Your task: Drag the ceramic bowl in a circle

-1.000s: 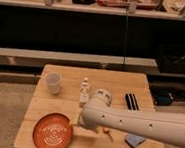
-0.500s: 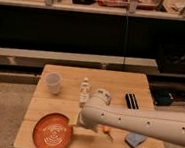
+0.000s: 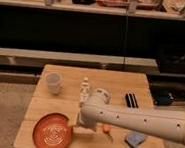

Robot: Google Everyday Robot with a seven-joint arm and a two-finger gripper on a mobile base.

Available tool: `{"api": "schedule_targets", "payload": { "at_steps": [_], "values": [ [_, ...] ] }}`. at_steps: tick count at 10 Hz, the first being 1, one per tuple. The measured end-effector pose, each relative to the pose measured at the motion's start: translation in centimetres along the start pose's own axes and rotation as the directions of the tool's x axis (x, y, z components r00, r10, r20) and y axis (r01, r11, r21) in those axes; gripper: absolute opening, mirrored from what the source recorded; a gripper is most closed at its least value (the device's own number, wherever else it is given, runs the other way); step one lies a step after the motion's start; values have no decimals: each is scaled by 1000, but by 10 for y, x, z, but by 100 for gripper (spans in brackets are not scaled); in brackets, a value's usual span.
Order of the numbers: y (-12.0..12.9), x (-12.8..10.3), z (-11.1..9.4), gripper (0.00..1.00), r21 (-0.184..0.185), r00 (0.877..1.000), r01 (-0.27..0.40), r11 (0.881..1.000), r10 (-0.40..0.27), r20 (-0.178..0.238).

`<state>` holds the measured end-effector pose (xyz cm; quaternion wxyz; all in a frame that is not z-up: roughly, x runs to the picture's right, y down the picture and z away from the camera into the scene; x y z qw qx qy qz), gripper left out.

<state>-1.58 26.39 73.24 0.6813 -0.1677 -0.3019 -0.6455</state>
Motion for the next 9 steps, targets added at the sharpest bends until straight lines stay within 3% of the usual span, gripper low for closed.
{"api": "schedule_targets", "payload": {
  "at_steps": [9],
  "values": [
    [-6, 9, 20, 80, 9, 997, 78, 997, -78, 28]
  ]
}}
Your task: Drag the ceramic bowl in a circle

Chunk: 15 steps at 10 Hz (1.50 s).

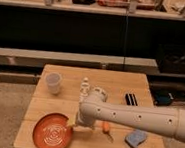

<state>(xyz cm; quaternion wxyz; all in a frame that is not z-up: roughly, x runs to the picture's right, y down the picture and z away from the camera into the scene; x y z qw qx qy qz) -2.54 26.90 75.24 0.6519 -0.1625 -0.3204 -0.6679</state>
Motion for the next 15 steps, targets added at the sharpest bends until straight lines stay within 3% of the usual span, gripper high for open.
{"api": "schedule_targets", "payload": {
  "at_steps": [15],
  "values": [
    [-1, 7, 12, 80, 1, 995, 98, 995, -98, 16]
  ]
}}
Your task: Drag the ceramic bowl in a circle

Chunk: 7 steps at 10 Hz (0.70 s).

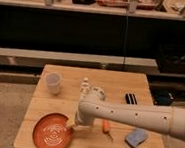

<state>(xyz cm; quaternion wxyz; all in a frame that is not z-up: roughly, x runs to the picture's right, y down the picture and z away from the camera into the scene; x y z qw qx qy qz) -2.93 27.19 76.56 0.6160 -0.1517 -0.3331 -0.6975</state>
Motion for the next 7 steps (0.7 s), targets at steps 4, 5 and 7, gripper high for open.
{"api": "schedule_targets", "payload": {
  "at_steps": [4, 5, 7],
  "values": [
    [-2, 1, 2, 80, -1, 1000, 24, 1000, -24, 3],
    [-2, 2, 2, 80, -3, 999, 32, 999, -32, 3],
    [-1, 2, 3, 80, -4, 999, 38, 999, -38, 3]
  ]
}}
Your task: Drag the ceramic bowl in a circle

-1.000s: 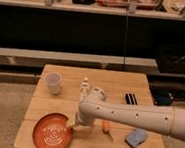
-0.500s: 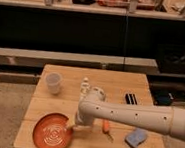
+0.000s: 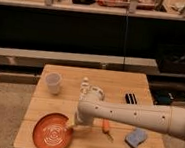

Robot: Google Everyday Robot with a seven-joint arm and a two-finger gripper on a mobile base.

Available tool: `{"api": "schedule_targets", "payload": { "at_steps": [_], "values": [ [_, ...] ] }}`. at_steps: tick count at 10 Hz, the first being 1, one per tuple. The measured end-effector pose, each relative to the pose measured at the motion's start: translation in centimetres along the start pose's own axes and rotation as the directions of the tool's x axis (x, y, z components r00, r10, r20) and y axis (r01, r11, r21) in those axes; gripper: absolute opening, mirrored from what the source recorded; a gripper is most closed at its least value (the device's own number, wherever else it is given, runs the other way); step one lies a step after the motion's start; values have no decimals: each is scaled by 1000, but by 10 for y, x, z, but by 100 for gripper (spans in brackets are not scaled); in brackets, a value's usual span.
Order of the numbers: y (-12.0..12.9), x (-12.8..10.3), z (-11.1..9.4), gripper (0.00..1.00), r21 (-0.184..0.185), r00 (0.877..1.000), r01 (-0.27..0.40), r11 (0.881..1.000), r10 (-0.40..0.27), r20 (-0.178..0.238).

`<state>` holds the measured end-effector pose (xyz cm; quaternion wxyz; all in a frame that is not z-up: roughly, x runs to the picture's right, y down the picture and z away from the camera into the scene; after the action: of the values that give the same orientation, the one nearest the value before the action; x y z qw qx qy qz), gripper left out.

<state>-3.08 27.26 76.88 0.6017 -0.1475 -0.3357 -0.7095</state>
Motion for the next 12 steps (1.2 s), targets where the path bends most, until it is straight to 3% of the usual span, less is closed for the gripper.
{"api": "schedule_targets", "payload": {
  "at_steps": [12],
  "values": [
    [-4, 4, 4, 80, -3, 998, 65, 998, -65, 2]
  ]
}}
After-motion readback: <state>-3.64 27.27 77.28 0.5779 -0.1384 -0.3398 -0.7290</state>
